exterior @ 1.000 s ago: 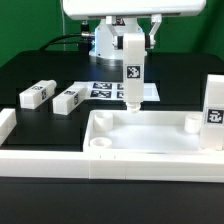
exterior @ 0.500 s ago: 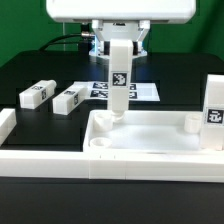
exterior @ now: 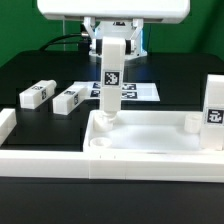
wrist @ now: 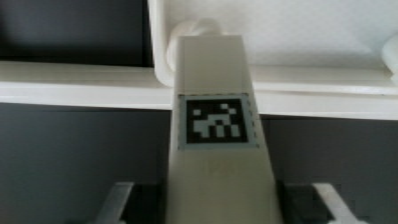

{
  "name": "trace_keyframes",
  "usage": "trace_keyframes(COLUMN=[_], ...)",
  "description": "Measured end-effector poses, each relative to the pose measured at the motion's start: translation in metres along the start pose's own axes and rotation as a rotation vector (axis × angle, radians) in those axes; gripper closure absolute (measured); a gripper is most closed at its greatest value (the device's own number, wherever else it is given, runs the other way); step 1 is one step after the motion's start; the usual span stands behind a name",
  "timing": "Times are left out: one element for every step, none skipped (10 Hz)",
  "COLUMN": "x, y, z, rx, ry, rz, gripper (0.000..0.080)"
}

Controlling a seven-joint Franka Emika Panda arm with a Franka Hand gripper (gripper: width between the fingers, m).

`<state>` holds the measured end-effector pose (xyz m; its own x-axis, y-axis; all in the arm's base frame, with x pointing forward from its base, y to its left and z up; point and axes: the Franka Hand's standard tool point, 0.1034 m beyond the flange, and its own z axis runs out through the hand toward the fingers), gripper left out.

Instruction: Assemble desk

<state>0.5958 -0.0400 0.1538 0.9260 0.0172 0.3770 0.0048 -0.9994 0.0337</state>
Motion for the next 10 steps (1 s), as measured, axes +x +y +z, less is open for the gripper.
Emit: trace_keyframes(x=[0.002,0.006,0.013,0.02,0.018,0.018,0.018,0.017,0.016,0.014], y=[0.005,0.013,0.012,0.01,0.01,0.01,0.01,0.01,0.011,0.015], z=[0.002,0.007,0.013,0.013,0.014,0.015,0.015,0.015,0.017,0.022], rx=[-0.009,-0.02,-0.001,0.003,0.003,0.002,0.003,0.002,0.001,-0.002], ry=[0.015,0.041,0.007,0.01,0.006,0.005,0.005,0.004,0.003,-0.003], rz=[-0.005,0.011,0.043,0.046,0.046,0.046,0.046,0.046,0.048,0.058], gripper=[0.0509,0.0509,0.0509,0.0509,0.0509,0.0509,0.0509,0.0509,0.0509,0.0509])
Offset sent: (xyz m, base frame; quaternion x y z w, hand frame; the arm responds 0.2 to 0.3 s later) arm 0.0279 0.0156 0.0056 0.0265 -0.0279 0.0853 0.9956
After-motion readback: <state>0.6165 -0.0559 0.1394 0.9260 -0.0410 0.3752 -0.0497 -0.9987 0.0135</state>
